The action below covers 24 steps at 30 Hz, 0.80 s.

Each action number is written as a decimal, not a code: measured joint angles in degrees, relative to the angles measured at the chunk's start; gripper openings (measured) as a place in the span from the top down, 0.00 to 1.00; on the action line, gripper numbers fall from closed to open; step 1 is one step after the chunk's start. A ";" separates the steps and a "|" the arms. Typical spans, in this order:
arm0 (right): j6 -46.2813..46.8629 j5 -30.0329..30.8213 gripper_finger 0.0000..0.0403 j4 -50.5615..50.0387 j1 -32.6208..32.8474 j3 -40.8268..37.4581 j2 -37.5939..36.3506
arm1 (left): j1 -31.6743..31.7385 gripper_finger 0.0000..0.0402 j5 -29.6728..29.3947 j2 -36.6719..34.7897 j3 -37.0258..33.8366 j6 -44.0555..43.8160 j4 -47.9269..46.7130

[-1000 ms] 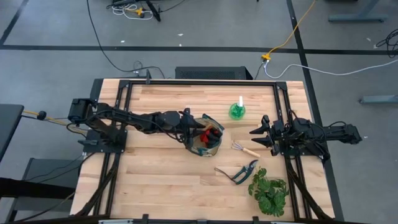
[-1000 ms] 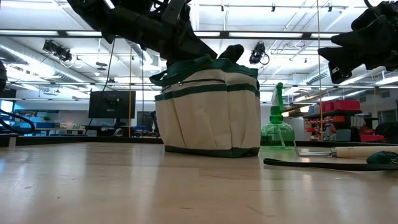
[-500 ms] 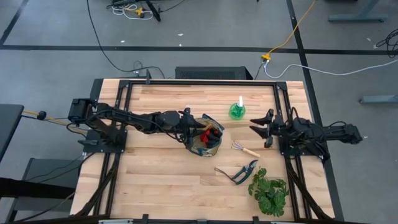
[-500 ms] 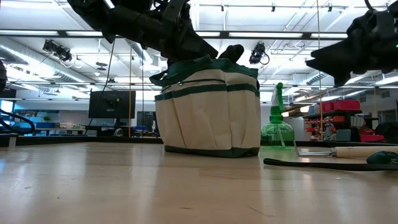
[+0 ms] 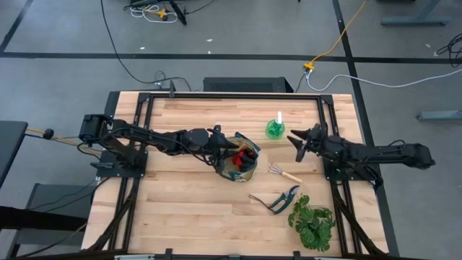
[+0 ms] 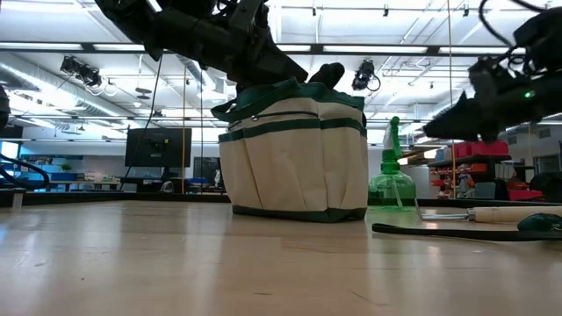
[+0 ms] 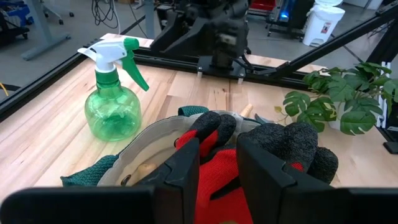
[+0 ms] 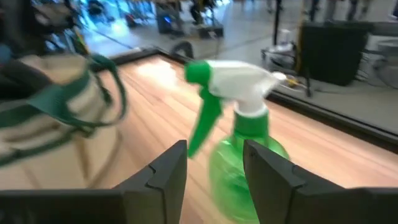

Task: Pick & Place Garden tools in Gardening bag
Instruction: Put the green spray bottle into the green gardening bag

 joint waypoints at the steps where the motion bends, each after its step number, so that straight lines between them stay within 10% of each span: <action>1: 0.00 -0.02 0.60 0.00 -0.71 0.00 0.95 | 0.00 0.72 0.00 0.00 0.00 -0.01 0.01; 24: -2.58 -9.66 0.60 11.47 -15.64 0.04 12.93 | 0.00 0.72 0.00 0.00 0.00 -0.02 0.04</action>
